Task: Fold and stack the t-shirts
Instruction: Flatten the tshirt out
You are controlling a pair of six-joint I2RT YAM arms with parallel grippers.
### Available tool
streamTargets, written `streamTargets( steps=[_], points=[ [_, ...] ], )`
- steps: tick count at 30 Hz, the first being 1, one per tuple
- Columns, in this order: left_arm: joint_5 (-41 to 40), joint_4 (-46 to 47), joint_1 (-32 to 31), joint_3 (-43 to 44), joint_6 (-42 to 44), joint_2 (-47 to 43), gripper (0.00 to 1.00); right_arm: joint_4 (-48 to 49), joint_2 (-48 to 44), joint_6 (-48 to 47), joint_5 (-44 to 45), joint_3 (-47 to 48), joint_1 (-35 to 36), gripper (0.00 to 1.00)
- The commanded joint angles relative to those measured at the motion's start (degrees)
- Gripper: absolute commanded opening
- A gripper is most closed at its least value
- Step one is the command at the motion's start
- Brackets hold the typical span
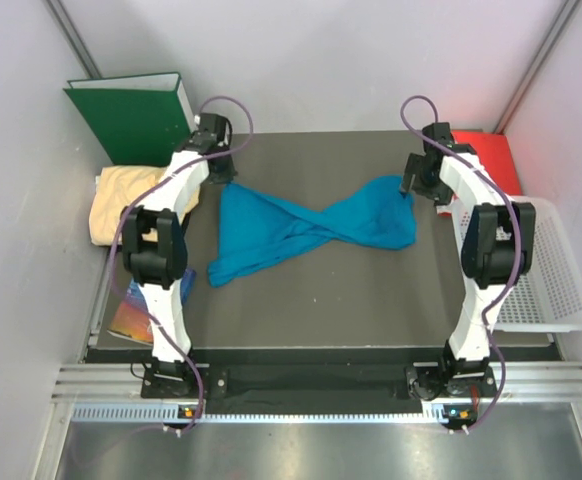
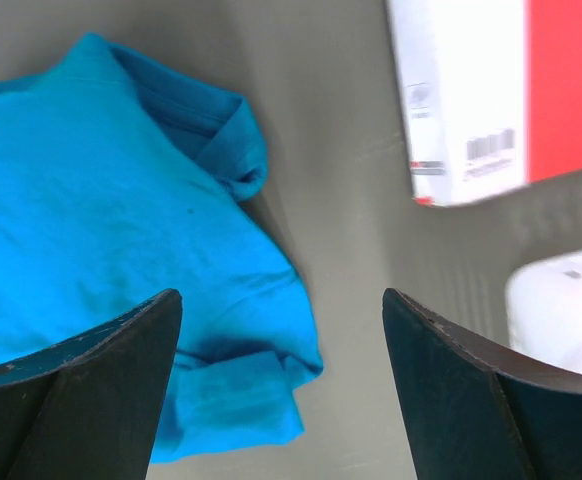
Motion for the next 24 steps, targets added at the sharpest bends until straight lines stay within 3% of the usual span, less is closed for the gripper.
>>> streamTargets(
  steps=[1, 9, 10, 12, 13, 14, 24],
  points=[
    [-5.6, 2.9, 0.7, -0.6, -1.0, -7.7, 0.00, -4.8, 6.4, 0.7, -4.2, 4.4, -0.9, 0.81],
    [-6.0, 3.2, 1.0, 1.0, -0.6, -8.8, 0.00, -8.1, 14.2, 0.4, -14.2, 7.0, 0.2, 0.74],
    [-5.7, 3.2, 1.0, 1.1, -0.7, -8.6, 0.00, -8.2, 14.6, 0.2, -16.7, 7.0, 0.3, 0.56],
    [-5.5, 3.2, 1.0, 1.0, -0.8, -8.6, 0.00, -6.6, 13.7, -0.1, -19.9, 5.2, 0.6, 0.31],
    [-5.5, 3.2, 1.0, 1.1, -0.8, -8.7, 0.00, -5.7, 12.8, 0.1, -21.6, 4.4, 0.7, 0.05],
    [-5.6, 3.2, 1.0, 1.1, -0.8, -8.6, 0.00, -4.3, 11.8, 0.2, -22.1, 3.3, 0.8, 0.00],
    [-10.4, 1.3, 1.0, 0.4, -0.5, -12.8, 0.00, -5.9, -1.9, -4.3, -32.2, 11.4, 0.8, 0.00]
  ],
)
